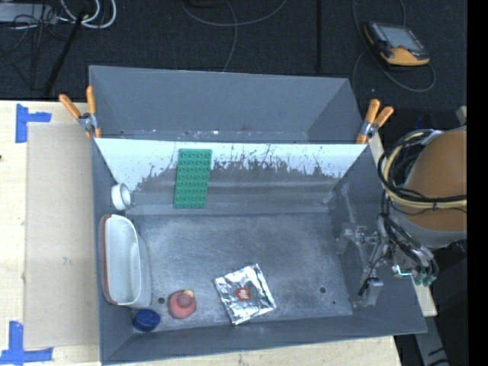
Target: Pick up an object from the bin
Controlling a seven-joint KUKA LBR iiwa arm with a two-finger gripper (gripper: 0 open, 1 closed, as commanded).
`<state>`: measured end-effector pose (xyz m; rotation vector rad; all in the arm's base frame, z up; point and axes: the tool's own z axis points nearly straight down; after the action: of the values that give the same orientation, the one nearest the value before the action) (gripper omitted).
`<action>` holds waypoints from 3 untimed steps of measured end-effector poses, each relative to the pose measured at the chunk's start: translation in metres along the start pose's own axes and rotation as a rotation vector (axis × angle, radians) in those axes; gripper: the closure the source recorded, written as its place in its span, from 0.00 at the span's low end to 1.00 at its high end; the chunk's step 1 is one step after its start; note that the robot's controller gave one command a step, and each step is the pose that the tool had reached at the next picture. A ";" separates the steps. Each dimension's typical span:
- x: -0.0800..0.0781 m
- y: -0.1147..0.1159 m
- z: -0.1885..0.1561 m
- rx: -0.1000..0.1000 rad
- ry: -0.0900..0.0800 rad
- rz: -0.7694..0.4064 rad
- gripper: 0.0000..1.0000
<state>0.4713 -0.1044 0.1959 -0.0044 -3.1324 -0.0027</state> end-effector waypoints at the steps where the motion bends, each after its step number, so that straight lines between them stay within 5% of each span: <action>1: -0.038 0.068 0.130 -0.001 -0.002 -0.083 0.00; 2: -0.016 0.137 0.068 -0.002 -0.012 -0.050 0.00; 3: -0.031 0.146 0.129 0.002 -0.002 -0.066 0.00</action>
Offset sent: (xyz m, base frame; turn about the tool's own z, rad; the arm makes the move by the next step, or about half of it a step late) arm 0.0387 0.0648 -0.1259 -0.0778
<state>0.5015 0.0416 0.0666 0.0984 -3.1333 -0.0003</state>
